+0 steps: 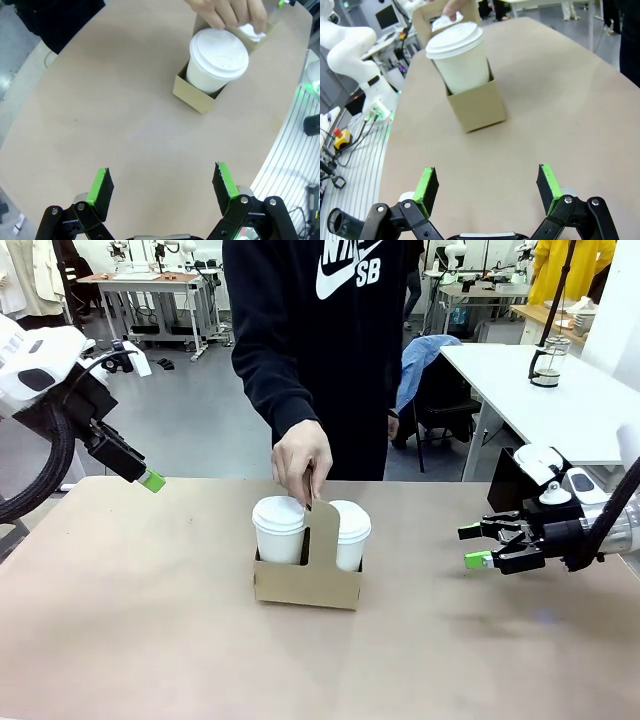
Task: Pour a drink into a cup and package it in a carrier.
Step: Insert the held 600 ml Paper Cup into the Cup Carrier.
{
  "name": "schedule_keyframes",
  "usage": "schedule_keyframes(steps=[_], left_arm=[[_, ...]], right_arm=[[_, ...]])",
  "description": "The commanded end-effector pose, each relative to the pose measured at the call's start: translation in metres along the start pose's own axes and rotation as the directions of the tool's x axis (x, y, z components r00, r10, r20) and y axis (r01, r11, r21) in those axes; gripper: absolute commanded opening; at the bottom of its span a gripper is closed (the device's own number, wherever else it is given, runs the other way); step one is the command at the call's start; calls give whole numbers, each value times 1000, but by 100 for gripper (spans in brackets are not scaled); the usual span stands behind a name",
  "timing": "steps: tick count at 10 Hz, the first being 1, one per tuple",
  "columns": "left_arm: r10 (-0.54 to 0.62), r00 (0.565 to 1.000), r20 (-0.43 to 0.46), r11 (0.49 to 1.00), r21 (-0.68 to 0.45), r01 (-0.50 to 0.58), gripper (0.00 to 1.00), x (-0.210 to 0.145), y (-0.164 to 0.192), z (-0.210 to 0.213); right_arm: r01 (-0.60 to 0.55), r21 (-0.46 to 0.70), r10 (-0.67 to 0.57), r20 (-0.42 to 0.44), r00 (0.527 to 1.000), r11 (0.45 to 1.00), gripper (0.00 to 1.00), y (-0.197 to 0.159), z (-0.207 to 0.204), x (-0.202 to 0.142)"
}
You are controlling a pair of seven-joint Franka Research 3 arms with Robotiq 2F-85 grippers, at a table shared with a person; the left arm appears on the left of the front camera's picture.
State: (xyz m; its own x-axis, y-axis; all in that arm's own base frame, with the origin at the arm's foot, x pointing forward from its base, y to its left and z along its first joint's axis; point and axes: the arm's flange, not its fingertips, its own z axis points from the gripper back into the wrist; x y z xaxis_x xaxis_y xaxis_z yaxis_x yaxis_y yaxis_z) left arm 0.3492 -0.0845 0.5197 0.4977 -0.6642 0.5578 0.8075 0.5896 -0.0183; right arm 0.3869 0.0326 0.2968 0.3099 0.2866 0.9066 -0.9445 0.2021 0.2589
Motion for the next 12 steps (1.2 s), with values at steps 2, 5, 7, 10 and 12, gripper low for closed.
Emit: schedule_keyframes(steps=[2,5,7,10,12], left_arm=[[-7,1000,3,1000,0,7,100,0,0,1],[-7,1000,3,1000,0,7,100,0,0,1],[-7,1000,3,1000,0,7,100,0,0,1],[-7,1000,3,1000,0,7,100,0,0,1],[-7,1000,3,1000,0,7,100,0,0,1]], right_arm=[[-24,1,24,15,1000,1000,100,0,-1,-1],[-24,1,24,15,1000,1000,100,0,-1,-1],[-24,1,24,15,1000,1000,100,0,-1,-1],[-24,1,24,15,1000,1000,100,0,-1,-1],[-24,1,24,15,1000,1000,100,0,-1,-1]])
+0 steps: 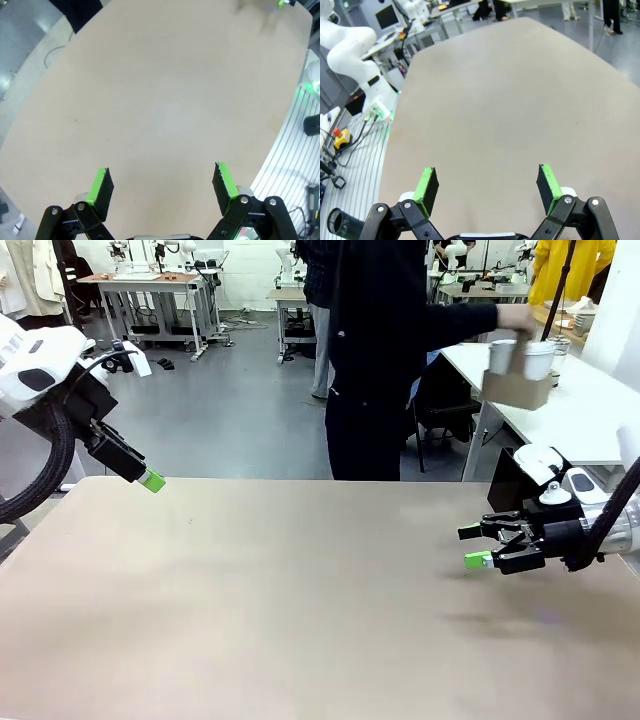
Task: Pour a drink into a cup and package it in a carrier.
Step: Insert the held 600 ml Paper Cup into the Cup Carrier.
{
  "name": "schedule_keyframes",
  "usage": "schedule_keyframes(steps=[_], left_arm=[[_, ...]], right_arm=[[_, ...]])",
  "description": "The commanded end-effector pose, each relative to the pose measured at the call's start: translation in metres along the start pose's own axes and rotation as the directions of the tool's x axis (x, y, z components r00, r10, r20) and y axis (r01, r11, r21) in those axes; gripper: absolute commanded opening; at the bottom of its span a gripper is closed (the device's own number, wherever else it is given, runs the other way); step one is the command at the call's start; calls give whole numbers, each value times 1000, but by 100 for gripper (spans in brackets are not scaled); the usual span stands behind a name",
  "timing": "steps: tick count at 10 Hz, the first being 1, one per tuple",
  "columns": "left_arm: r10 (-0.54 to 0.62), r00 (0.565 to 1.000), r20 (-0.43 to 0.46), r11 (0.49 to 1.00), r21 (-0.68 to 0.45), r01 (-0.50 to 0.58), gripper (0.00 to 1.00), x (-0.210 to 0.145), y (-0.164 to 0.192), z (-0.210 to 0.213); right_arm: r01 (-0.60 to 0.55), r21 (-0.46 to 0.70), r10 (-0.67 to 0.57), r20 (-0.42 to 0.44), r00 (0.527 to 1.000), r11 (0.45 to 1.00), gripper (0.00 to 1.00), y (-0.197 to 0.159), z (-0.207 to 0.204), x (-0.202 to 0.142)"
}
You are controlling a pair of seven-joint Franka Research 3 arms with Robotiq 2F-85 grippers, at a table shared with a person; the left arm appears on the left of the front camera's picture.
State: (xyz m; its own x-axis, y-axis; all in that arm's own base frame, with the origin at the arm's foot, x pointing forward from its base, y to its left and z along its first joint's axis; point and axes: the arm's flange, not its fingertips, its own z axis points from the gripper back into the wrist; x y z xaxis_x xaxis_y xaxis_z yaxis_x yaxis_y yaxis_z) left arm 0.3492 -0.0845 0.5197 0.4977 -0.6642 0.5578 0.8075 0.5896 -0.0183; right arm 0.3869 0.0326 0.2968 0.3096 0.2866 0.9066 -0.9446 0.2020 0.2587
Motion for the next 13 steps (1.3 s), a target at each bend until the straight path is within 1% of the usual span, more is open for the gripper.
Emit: schedule_keyframes(steps=[1,13], left_arm=[[-7,1000,3,1000,0,7,100,0,0,1],[-7,1000,3,1000,0,7,100,0,0,1]], right_arm=[[-24,1,24,15,1000,1000,100,0,-1,-1],[-24,1,24,15,1000,1000,100,0,-1,-1]])
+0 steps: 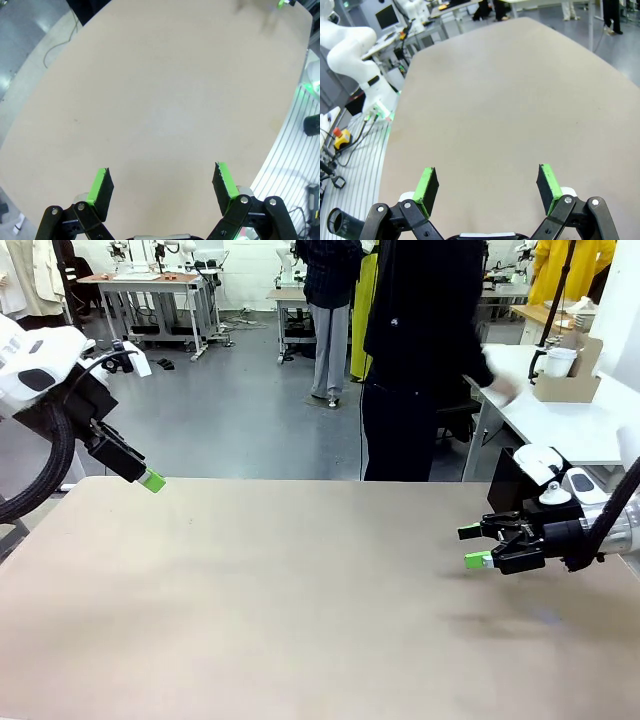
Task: Pour a drink into a cup and package it in a carrier.
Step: Insert the held 600 ml Paper Cup into the Cup Carrier.
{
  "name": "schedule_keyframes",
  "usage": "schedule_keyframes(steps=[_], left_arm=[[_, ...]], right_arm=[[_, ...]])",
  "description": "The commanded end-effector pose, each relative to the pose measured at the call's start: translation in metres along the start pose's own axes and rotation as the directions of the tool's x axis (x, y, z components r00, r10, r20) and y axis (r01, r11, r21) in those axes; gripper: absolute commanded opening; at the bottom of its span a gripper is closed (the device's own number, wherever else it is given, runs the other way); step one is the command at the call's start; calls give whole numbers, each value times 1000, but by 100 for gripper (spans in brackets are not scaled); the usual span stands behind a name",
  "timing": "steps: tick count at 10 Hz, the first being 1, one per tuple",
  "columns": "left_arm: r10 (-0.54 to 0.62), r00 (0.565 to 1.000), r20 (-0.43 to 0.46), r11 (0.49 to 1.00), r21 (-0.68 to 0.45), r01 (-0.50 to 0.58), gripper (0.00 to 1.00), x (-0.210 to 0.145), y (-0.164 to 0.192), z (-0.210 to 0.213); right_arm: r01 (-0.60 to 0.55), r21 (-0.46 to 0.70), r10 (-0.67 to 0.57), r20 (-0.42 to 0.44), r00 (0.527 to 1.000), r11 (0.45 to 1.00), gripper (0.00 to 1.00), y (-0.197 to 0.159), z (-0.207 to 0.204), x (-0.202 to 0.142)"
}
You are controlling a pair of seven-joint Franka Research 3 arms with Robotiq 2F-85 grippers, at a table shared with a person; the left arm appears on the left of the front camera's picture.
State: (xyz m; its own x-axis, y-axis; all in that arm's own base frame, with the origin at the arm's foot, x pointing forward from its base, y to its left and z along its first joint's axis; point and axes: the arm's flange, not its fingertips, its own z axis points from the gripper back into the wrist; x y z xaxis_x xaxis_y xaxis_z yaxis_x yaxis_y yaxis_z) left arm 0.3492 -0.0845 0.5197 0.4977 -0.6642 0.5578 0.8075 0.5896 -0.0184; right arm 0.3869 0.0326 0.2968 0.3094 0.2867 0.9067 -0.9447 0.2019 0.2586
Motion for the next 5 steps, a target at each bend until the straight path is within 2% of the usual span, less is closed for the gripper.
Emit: schedule_keyframes(steps=[1,5], left_arm=[[-7,1000,3,1000,0,7,100,0,0,1],[-7,1000,3,1000,0,7,100,0,0,1]], right_arm=[[-23,1,23,15,1000,1000,100,0,-1,-1],[-23,1,23,15,1000,1000,100,0,-1,-1]])
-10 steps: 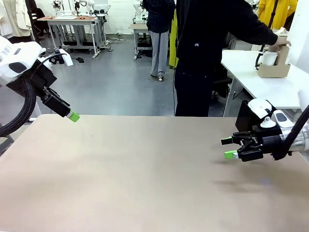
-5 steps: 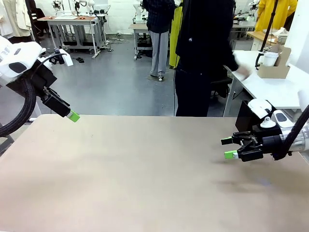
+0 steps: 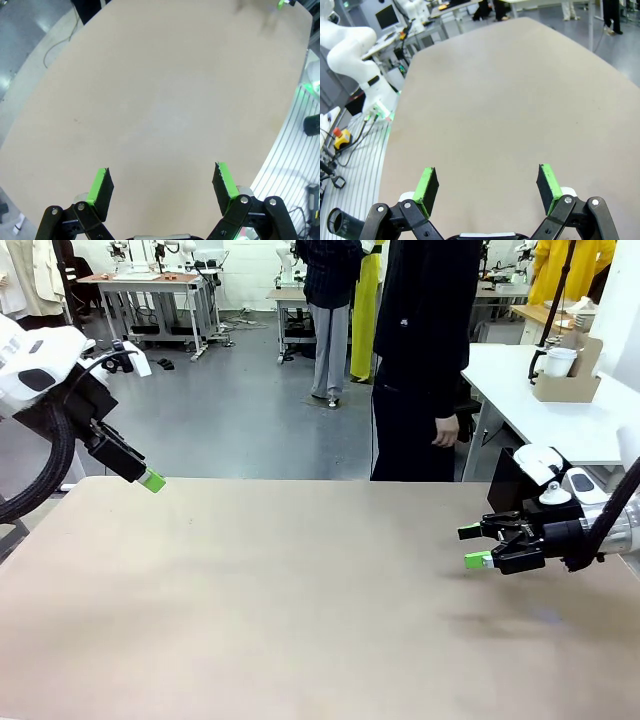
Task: Pour a drink into a cup and package it in a carrier.
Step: Insert the held 600 ml Paper Cup into the Cup Carrier.
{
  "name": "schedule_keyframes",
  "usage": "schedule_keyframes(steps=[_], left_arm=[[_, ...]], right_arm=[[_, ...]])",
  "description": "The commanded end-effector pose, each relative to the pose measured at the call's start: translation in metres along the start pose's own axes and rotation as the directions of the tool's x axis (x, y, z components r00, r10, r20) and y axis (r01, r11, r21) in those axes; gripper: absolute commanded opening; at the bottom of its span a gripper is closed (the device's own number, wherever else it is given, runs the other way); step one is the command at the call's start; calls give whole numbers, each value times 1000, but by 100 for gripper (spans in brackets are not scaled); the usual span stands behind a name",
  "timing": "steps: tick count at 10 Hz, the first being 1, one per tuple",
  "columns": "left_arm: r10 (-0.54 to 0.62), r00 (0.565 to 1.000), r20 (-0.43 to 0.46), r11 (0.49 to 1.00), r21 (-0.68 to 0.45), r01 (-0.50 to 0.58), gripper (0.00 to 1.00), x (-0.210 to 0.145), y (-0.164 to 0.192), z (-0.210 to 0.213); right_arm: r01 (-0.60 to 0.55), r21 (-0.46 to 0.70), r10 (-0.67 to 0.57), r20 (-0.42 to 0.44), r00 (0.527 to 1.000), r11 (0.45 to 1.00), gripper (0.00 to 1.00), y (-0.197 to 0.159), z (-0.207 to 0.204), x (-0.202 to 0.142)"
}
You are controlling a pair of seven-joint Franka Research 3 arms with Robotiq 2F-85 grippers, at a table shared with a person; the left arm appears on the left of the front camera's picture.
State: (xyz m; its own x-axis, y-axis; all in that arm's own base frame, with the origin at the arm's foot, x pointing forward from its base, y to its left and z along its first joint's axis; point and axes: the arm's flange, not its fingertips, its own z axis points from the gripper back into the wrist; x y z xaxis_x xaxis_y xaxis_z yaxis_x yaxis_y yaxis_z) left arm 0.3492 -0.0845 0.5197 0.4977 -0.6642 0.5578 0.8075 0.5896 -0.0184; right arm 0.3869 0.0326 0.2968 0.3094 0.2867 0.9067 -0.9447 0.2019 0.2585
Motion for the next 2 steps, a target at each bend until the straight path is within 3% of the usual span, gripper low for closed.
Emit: schedule_keyframes(steps=[1,2], left_arm=[[-7,1000,3,1000,0,7,100,0,0,1],[-7,1000,3,1000,0,7,100,0,0,1]], right_arm=[[-23,1,23,15,1000,1000,100,0,-1,-1],[-23,1,23,15,1000,1000,100,0,-1,-1]])
